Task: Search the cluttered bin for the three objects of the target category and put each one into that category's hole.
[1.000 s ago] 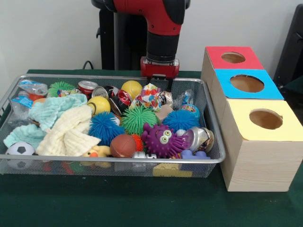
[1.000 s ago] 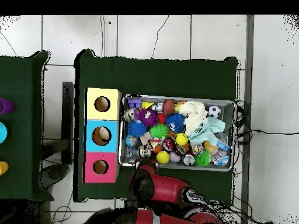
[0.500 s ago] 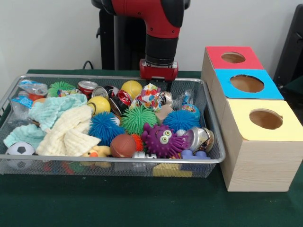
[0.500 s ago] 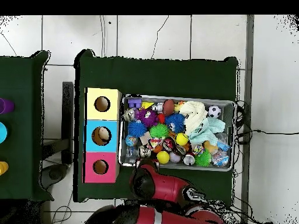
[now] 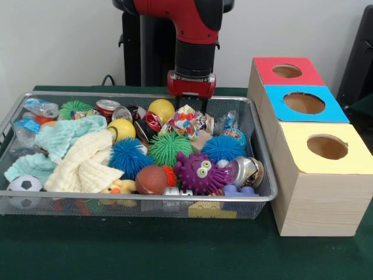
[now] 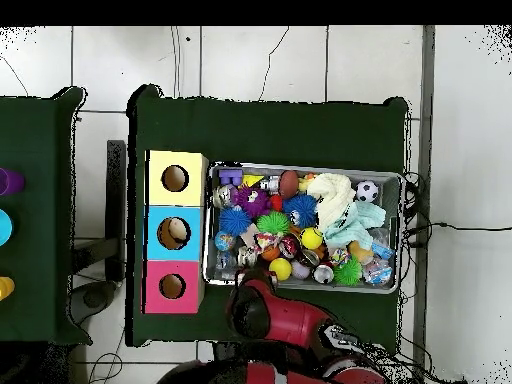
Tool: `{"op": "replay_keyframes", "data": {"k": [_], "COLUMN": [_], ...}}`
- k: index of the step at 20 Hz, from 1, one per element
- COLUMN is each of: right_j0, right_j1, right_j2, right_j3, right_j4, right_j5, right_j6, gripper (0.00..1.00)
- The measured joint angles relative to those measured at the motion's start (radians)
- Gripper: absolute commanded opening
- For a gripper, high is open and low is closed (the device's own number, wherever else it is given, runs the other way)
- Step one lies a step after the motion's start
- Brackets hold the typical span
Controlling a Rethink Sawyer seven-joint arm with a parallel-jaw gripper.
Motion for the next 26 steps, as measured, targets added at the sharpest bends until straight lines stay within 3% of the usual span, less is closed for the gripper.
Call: {"op": "replay_keyframes", "data": {"k": [12,26], "right_j0": [-0.022,-0.021], "right_j1": [-0.046,-0.048], "right_j2": [0.004,0.006], "right_j3": [0.005,0.005], "right_j4": [0.0,0.0], "right_j5": [0.06,0.062], "right_j6": [0.0,0.0], "gripper": [1.0,1.0]}}
